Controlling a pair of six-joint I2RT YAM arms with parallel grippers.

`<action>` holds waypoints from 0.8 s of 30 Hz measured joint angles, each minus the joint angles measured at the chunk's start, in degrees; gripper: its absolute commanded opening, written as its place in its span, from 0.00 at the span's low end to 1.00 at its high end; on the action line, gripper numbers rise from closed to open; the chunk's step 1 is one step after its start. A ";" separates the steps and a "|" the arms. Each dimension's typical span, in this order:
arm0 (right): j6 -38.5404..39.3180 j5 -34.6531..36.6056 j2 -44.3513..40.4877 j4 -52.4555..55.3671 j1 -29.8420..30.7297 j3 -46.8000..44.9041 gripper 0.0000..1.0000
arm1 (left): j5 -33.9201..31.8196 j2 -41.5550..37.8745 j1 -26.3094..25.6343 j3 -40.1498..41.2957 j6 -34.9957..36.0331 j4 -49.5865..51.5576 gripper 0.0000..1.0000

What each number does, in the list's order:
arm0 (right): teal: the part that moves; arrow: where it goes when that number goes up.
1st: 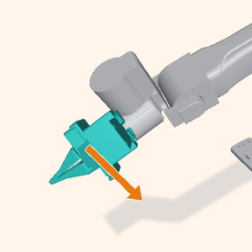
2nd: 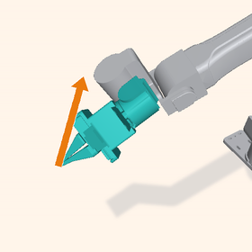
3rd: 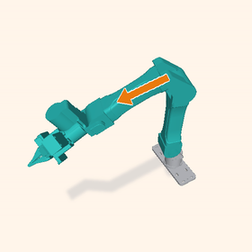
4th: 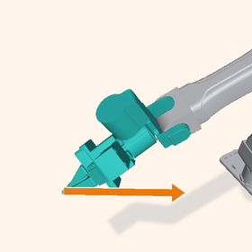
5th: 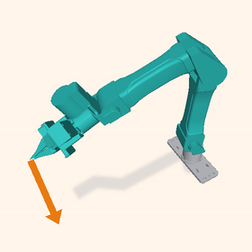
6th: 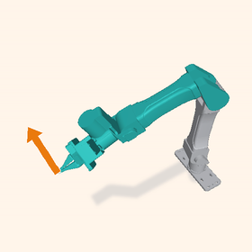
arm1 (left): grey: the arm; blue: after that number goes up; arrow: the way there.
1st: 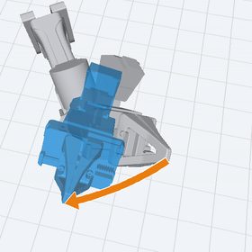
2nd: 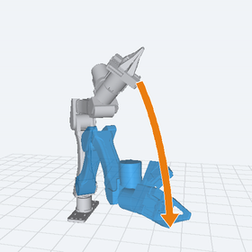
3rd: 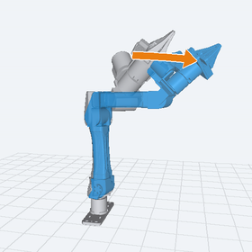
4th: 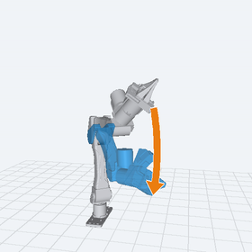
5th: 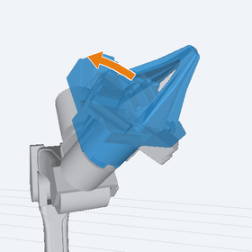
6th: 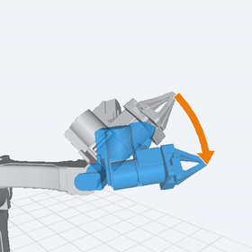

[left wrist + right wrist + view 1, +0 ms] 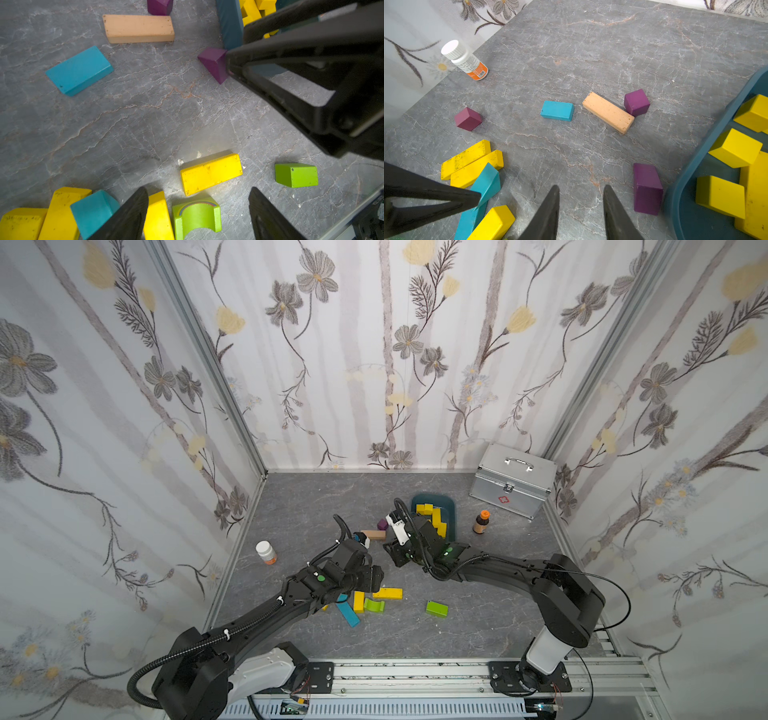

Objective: Pick out the yellow building blocks
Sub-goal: Pick up the building block from the center of the board.

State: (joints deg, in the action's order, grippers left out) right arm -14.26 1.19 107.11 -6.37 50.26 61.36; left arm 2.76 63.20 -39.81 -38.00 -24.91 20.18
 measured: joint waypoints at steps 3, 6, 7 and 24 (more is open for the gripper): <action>0.46 -0.02 0.31 0.31 0.04 -0.02 0.36 | -0.24 -2.64 0.02 1.88 -2.03 1.55 0.78; 1.60 -0.15 0.44 0.37 0.09 -0.20 0.37 | -1.31 -4.22 0.02 2.56 -3.89 3.67 0.78; 2.10 -0.28 0.44 0.52 0.11 -0.37 0.37 | -1.75 -4.50 0.02 2.56 -4.42 4.57 0.78; 9.86 -2.54 -0.96 5.18 5.75 -4.72 0.41 | -3.02 -4.81 0.07 2.56 -8.13 11.72 0.79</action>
State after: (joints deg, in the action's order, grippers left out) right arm -4.40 -1.34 106.15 -1.19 56.01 56.64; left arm -0.25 58.39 -39.75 -35.44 -33.04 31.90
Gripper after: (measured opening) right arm 0.411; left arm 0.790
